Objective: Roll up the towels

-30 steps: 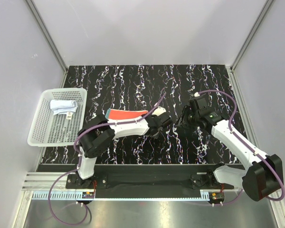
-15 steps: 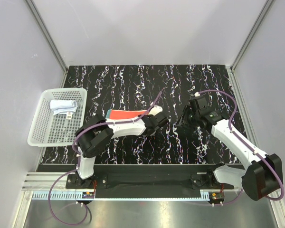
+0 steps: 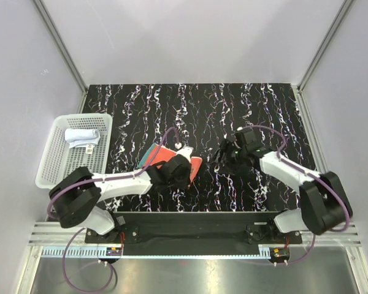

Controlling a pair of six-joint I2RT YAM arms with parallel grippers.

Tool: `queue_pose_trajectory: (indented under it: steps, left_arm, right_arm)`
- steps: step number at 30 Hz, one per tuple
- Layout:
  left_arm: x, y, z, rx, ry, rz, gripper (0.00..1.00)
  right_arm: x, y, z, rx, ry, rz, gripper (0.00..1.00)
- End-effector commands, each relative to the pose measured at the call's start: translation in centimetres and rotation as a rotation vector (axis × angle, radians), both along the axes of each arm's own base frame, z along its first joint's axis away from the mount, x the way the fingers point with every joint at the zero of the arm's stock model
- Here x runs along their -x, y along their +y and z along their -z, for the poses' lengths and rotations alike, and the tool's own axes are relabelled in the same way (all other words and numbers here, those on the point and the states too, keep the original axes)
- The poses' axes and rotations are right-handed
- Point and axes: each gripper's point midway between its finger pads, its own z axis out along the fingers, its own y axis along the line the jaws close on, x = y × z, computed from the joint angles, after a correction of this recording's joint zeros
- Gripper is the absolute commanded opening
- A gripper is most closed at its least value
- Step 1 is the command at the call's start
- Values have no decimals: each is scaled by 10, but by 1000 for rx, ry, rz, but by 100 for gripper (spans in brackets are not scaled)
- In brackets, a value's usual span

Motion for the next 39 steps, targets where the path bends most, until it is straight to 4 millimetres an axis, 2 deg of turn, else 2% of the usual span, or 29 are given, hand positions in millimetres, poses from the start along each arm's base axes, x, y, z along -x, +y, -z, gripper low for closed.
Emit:
queue_pose_trajectory:
  steps: [1,2,3,5,6,7,12,16,19,20,23,31,39]
  left_arm:
    - [5,-16,-22,146,-25,29,0]
    - [6,-13,-21,147,-25,25,0]
    - [8,-10,-18,142,-23,26,0]
    - [9,-8,-21,152,-27,20,0]
    - [11,-7,-21,157,-28,20,0]
    - [11,-6,-21,158,-27,19,0]
    - [14,-7,-22,177,-19,22,0]
    - [16,-8,-23,194,-18,29,0]
    - [17,-8,-26,206,-17,29,0]
    - [17,-7,-26,205,-16,25,0]
    - [18,-3,-29,214,-22,13,0]
    - [28,7,-33,252,-22,8,0]
    - [35,17,-26,261,-8,-10,0]
  right_arm:
    - [-11,39,-5,-120,-13,-55,71]
    - [-11,48,-2,-133,-11,-68,70]
    - [-9,53,11,-126,23,-75,70]
    - [-13,63,16,-149,24,-74,69]
    - [-7,66,28,-138,55,-80,68]
    - [-12,69,29,-145,34,-76,68]
    - [-16,75,53,-117,61,-71,66]
    - [-18,73,61,-98,61,-61,62]
    - [-19,69,65,-66,61,-55,54]
    - [-17,67,68,-50,67,-56,42]
    - [-13,57,71,1,77,-51,30]
    - [-21,28,77,116,96,-13,19]
    - [-28,0,63,224,63,3,26]
